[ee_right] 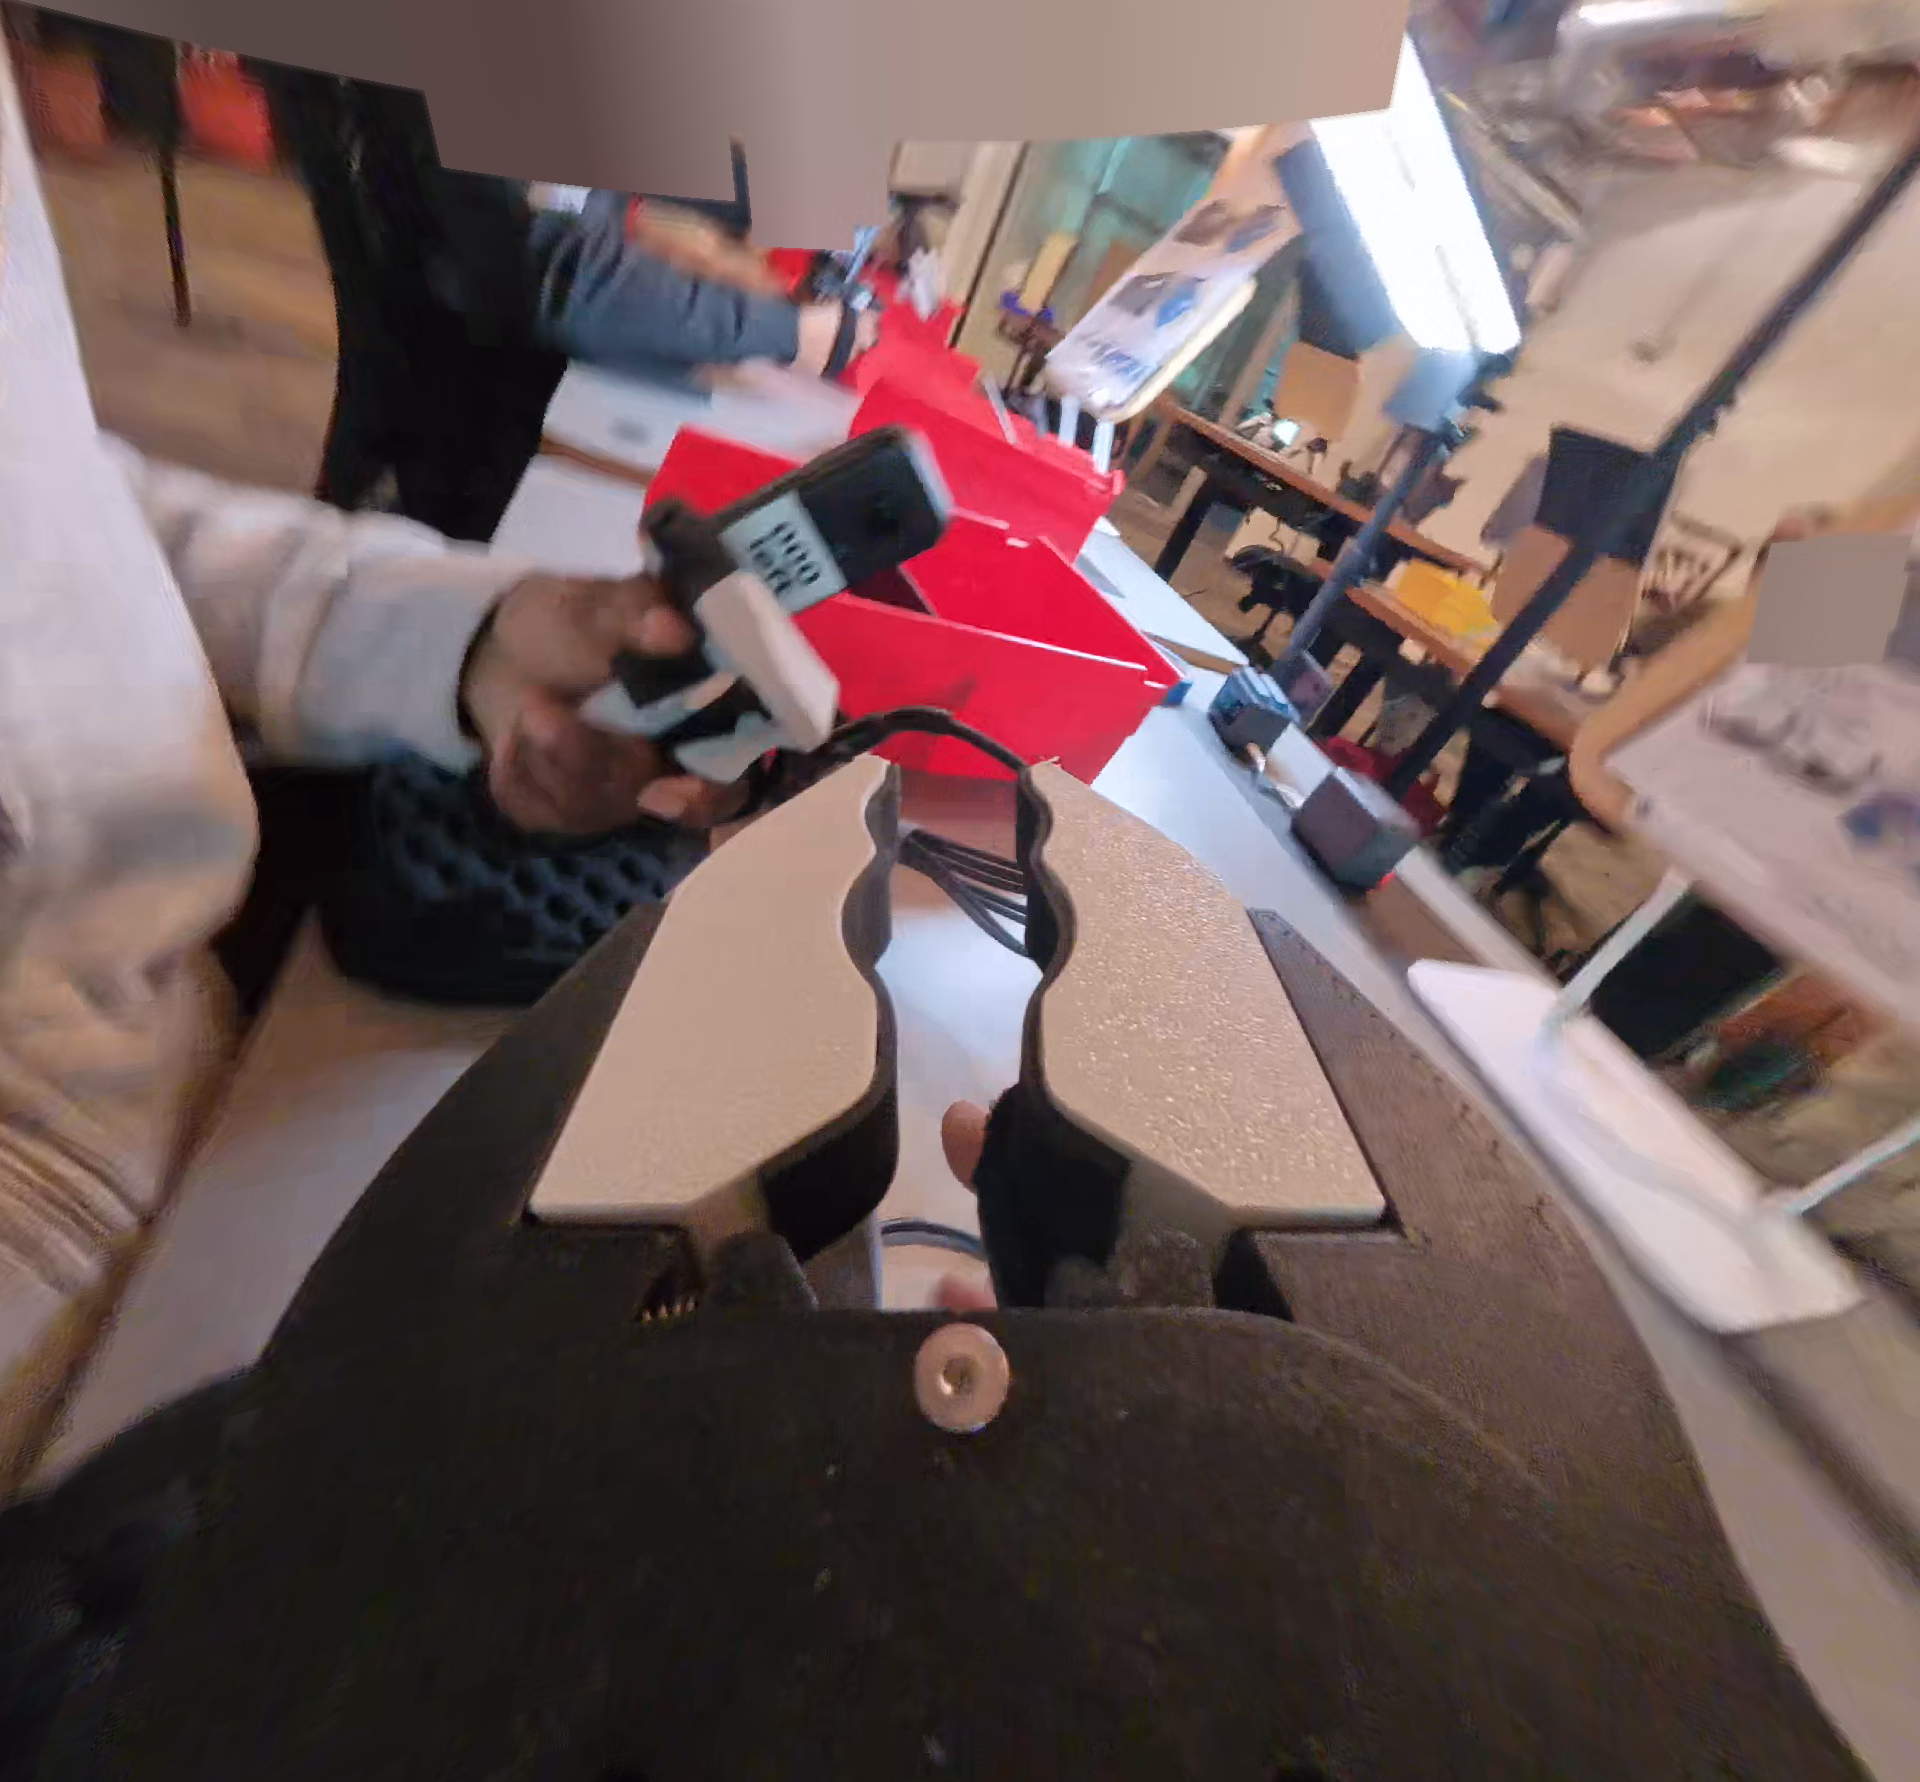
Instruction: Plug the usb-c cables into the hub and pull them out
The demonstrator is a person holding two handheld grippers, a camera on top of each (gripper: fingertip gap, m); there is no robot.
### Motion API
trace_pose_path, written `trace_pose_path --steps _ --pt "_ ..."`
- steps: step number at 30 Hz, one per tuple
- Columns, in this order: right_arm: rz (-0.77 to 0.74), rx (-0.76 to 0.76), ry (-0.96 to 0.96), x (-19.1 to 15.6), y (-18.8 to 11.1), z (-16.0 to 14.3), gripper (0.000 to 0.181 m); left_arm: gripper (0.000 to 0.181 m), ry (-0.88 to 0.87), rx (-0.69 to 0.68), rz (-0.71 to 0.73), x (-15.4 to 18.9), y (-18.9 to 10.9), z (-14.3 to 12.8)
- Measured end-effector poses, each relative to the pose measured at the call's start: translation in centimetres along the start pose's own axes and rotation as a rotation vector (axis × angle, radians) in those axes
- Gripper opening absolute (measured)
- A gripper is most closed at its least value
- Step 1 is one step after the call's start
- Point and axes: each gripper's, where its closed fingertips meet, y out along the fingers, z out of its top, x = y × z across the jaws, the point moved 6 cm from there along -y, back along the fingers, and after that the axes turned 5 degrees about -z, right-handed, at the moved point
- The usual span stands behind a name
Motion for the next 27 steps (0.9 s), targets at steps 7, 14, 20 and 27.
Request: trace_pose_path --steps 7,14,20,27 --pt "0.271 -0.504 0.999 -0.5 -4.4 -4.8 0.058 0.008 -0.005 0.043 -0.003 -1.0 -1.1 -1.0" --pt "0.307 -0.868 1.379 -2.1 -4.7 -10.3 0.054 0.009 -0.011 0.037 -0.034 -1.1 -1.0 -1.2" --pt "0.289 -1.008 1.332 -3.0 -2.2 -12.4 0.030 0.008 -0.027 0.075 -0.043 -1.3 -1.5 -0.9" --pt "0.244 -0.773 1.523 -2.8 -1.7 -11.8 0.009 0.008 -0.039 0.090 -0.015 -1.7 -1.8 -0.8"
